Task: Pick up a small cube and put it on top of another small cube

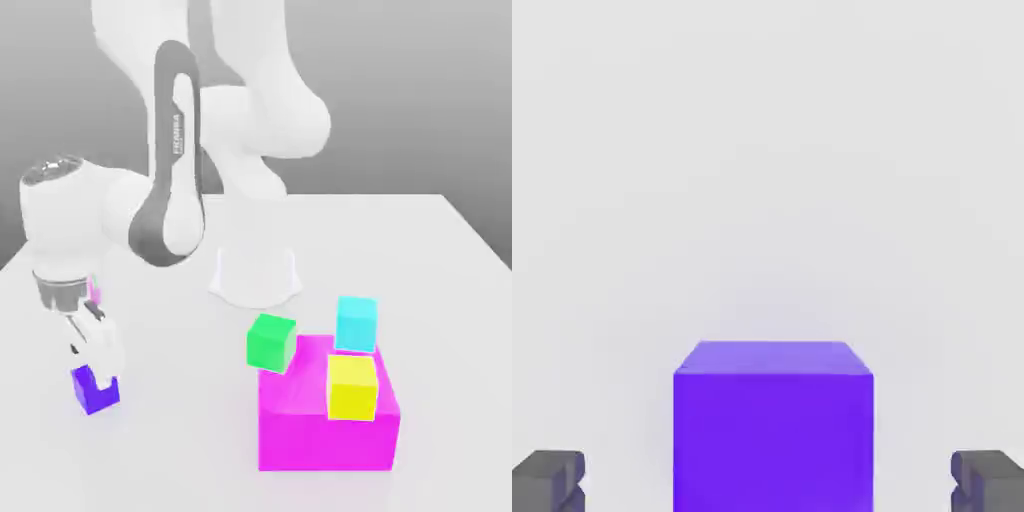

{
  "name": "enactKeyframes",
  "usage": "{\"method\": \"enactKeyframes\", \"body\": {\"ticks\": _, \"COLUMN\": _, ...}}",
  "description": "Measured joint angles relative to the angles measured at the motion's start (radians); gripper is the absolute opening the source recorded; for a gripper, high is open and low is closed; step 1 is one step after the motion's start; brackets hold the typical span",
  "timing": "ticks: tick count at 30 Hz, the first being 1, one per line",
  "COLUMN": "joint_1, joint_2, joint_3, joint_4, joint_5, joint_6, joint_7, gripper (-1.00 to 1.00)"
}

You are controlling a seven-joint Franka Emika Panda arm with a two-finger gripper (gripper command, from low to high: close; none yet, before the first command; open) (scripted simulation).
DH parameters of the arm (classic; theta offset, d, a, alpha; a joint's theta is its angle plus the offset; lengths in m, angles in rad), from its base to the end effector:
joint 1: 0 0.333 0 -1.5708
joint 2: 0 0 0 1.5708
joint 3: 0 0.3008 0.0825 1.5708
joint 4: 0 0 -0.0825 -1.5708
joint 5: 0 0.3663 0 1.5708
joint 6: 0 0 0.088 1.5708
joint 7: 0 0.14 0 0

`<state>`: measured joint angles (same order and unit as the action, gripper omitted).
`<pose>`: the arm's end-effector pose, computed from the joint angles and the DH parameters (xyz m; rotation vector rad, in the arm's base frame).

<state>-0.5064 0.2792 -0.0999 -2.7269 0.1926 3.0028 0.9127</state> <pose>0.3023 -0.2311 0.1081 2.0658 -2.3657 0.0012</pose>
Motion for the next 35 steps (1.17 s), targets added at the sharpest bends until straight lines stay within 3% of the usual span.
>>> {"method": "enactKeyframes", "body": {"ticks": 1, "joint_1": -0.017, "joint_2": 0.025, "joint_3": 0.019, "joint_4": 0.005, "joint_5": 0.007, "joint_6": 0.021, "joint_7": -0.006, "gripper": -1.0}}
{"method": "enactKeyframes", "body": {"ticks": 8, "joint_1": -0.022, "joint_2": 0.027, "joint_3": 0.023, "joint_4": 0.005, "joint_5": 0.003, "joint_6": 0.022, "joint_7": -0.002, "gripper": -1.0}}
{"method": "enactKeyframes", "body": {"ticks": 14, "joint_1": 0.029, "joint_2": -0.167, "joint_3": -0.059, "joint_4": -0.034, "joint_5": -0.126, "joint_6": -0.131, "joint_7": 0.095, "gripper": -1.0}}
{"method": "enactKeyframes", "body": {"ticks": 27, "joint_1": 0.482, "joint_2": -0.469, "joint_3": 0.281, "joint_4": 0.15, "joint_5": -0.125, "joint_6": -0.61, "joint_7": 0.316, "gripper": -1.0}}
{"method": "enactKeyframes", "body": {"ticks": 31, "joint_1": 0.521, "joint_2": -0.392, "joint_3": 0.338, "joint_4": 0.142, "joint_5": -0.149, "joint_6": -0.527, "joint_7": 0.361, "gripper": -1.0}}
{"method": "enactKeyframes", "body": {"ticks": 32, "joint_1": 0.522, "joint_2": -0.367, "joint_3": 0.34, "joint_4": 0.134, "joint_5": -0.155, "joint_6": -0.494, "joint_7": 0.367, "gripper": 1.0}}
{"method": "enactKeyframes", "body": {"ticks": 35, "joint_1": 0.523, "joint_2": -0.367, "joint_3": 0.34, "joint_4": 0.134, "joint_5": -0.155, "joint_6": -0.494, "joint_7": 0.367, "gripper": 1.0}}
